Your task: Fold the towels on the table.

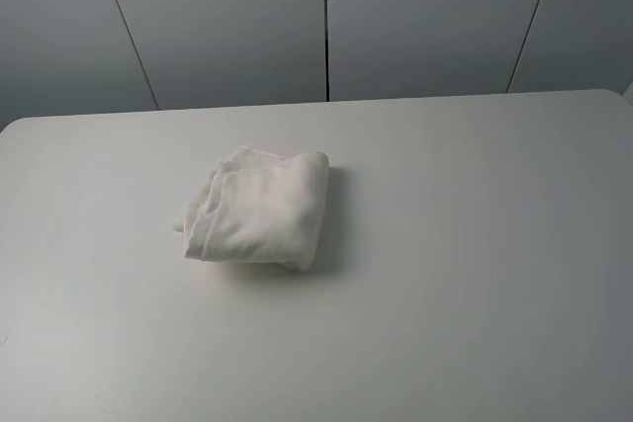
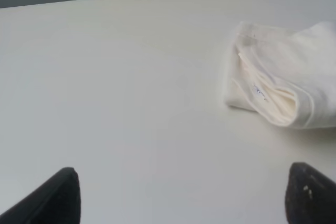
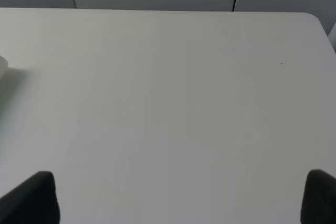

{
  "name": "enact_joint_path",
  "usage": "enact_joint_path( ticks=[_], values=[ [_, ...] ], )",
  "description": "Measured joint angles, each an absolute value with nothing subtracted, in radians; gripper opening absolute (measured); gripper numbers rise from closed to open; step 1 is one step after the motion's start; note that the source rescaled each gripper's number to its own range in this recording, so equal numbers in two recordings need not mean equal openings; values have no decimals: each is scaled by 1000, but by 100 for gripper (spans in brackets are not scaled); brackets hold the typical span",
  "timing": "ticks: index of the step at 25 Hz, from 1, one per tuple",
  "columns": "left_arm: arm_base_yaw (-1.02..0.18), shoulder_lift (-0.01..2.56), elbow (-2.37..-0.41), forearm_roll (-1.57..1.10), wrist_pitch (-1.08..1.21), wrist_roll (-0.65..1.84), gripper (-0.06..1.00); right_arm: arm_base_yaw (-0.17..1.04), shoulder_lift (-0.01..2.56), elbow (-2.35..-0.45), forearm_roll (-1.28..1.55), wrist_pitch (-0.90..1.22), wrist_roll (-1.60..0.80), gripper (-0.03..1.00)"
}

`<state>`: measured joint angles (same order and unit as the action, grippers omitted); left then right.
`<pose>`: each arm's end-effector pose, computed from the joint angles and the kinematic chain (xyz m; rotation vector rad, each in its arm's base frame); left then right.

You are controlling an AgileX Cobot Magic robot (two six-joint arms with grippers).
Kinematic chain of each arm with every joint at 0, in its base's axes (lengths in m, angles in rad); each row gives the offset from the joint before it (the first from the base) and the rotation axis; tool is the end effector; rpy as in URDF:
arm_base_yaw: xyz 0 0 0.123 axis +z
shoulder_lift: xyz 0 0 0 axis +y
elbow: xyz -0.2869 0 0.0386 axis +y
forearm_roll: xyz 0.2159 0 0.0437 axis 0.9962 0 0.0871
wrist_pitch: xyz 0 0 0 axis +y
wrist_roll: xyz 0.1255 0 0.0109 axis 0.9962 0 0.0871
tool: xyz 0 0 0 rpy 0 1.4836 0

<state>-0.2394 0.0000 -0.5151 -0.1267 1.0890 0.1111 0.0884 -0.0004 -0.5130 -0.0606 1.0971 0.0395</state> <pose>-0.0128 -0.0114 0.2477 0.3680 2.0257 -0.2313 -0.0091 -0.0076 0.2457 -0.0459 2.0653 0.0060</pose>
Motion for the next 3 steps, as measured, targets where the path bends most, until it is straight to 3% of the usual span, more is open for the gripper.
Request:
enact_joint_path(
  ticks=[3],
  values=[
    [-239,0,-515,-127,1089,111,100,88,0,-513,-61,1097,40,100]
  ],
)
